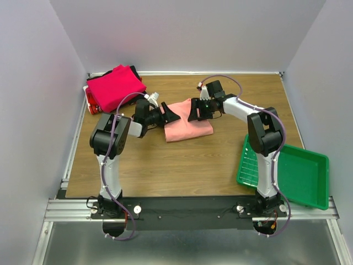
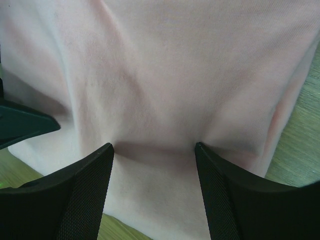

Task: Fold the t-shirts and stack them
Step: Neatly place the folded tshirt to the corner

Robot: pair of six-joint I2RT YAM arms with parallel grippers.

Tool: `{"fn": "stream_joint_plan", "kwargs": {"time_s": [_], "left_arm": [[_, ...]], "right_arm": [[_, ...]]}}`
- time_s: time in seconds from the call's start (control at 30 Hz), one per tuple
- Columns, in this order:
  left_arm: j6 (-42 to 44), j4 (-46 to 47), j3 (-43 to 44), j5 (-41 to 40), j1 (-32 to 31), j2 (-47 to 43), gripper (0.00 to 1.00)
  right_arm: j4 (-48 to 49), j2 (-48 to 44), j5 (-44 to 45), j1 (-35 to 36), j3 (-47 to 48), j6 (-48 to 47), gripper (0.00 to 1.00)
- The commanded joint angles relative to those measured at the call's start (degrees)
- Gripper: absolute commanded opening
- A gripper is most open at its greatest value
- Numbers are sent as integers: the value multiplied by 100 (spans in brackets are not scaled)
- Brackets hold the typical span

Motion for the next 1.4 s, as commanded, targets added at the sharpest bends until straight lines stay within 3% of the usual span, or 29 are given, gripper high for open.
{"fn": "stream_joint_plan", "kwargs": {"time_s": [0.0, 0.07, 0.13, 0.17, 0.27, 0.47, 0.7, 0.97, 1.27, 1.37], "left_arm": [[63, -1197, 157, -256, -229, 281, 69], [168, -1549, 298, -492, -247, 273, 58], [326, -2327, 579, -904, -247, 246, 36], [562, -2611, 710, -1038, -247, 246, 18], [933, -3544, 1203, -1555, -212, 211, 0], [2162, -5345, 2511, -2268, -62, 254, 0], [3692, -7630, 4786, -3385, 69, 755, 0], [4326, -8371, 6168, -4377, 210, 896, 0], [4976, -8547, 7241, -4572, 219, 932, 0], [4933, -8477, 7400, -4258, 281, 818, 0]], "right_arm": [[-263, 110, -65, 132, -246, -5, 73], [-254, 93, -65, 132, -264, -5, 73], [-245, 66, -56, 132, -299, -14, 73], [-245, 49, -30, 132, -316, -23, 73], [-245, -65, 41, 123, -378, -40, 73], [-262, -443, 374, 132, -597, -49, 73], [-289, -856, 779, 132, -852, 30, 74], [-298, -945, 814, 132, -1019, -67, 74], [-324, -980, 727, 132, -1099, -93, 74], [-333, -997, 691, 132, -1090, -76, 74]]}}
